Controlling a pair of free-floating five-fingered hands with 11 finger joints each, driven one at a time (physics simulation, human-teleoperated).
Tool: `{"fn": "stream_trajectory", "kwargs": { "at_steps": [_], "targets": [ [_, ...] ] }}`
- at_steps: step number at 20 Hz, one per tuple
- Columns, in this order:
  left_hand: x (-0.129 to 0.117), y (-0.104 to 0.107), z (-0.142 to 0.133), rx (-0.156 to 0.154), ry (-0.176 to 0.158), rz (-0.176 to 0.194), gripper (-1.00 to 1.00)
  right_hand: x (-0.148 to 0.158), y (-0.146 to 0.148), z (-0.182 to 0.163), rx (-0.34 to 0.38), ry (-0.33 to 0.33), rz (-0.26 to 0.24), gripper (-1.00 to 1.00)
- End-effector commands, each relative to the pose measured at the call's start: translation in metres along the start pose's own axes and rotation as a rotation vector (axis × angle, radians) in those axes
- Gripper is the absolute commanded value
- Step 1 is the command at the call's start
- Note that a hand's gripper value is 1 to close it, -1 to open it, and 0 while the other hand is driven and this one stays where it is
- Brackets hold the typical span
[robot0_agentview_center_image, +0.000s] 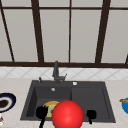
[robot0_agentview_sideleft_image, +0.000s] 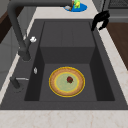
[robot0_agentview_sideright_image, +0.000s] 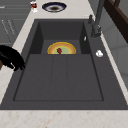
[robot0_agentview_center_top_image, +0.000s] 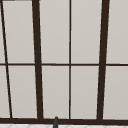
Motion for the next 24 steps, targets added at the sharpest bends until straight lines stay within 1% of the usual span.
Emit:
{"fn": "stream_trajectory", "kwargs": {
  "at_steps": [1,4,7,11,12,13,14,15,16,17,18,20,22,24],
  "targets": [
    [-0.002,-0.011,0.009,0.01,0.024,0.027,-1.0,0.0,0.0,0.0,0.0,0.0,0.0,0.0],
    [-0.003,-0.028,0.021,0.015,0.024,0.006,-1.0,0.0,0.0,0.0,0.0,0.0,0.0,0.0],
    [-0.01,-0.04,0.034,0.007,0.018,0.004,-1.0,0.0,0.0,0.0,0.0,0.0,0.0,0.0],
    [-0.017,-0.061,0.05,0.005,0.017,0.006,-1.0,0.0,0.0,0.0,0.0,0.0,0.0,0.0],
    [-0.018,-0.062,0.05,0.005,0.018,0.012,-1.0,0.0,0.0,0.0,0.0,0.0,0.0,0.0],
    [-0.017,-0.059,0.046,0.001,0.01,0.003,-1.0,0.0,0.0,0.0,0.0,0.0,0.0,0.0],
    [-0.015,-0.054,0.045,-0.003,0.003,0.003,-1.0,0.0,0.0,0.0,0.0,0.0,0.0,0.0],
    [-0.016,-0.056,0.047,-0.003,0.004,0.002,-1.0,0.0,0.0,0.0,0.0,0.0,0.0,0.0],
    [-0.016,-0.057,0.048,-0.004,0.004,0.005,0.0,0.0,0.0,0.001,-0.002,0.0,0.0,-1.0],
    [-0.016,-0.057,0.048,-0.015,-0.001,0.0,0.0,0.0,0.0,0.0,0.004,0.003,-0.007,-1.0],
    [-0.016,-0.057,0.048,-0.016,-0.002,-0.004,0.0,0.004,0.0,0.0,0.006,0.003,-0.003,-1.0],
    [-0.016,-0.057,0.048,-0.011,0.002,-0.013,0.0,0.006,-0.001,0.0,0.008,0.004,0.007,-1.0],
    [-0.016,-0.057,0.048,-0.008,0.004,-0.019,0.0,0.004,-0.001,0.0,-0.001,-0.009,0.009,-1.0],
    [-0.017,-0.057,0.048,-0.005,0.005,-0.025,0.0,0.007,-0.003,-0.001,-0.002,-0.009,0.011,-1.0]
  ]
}}
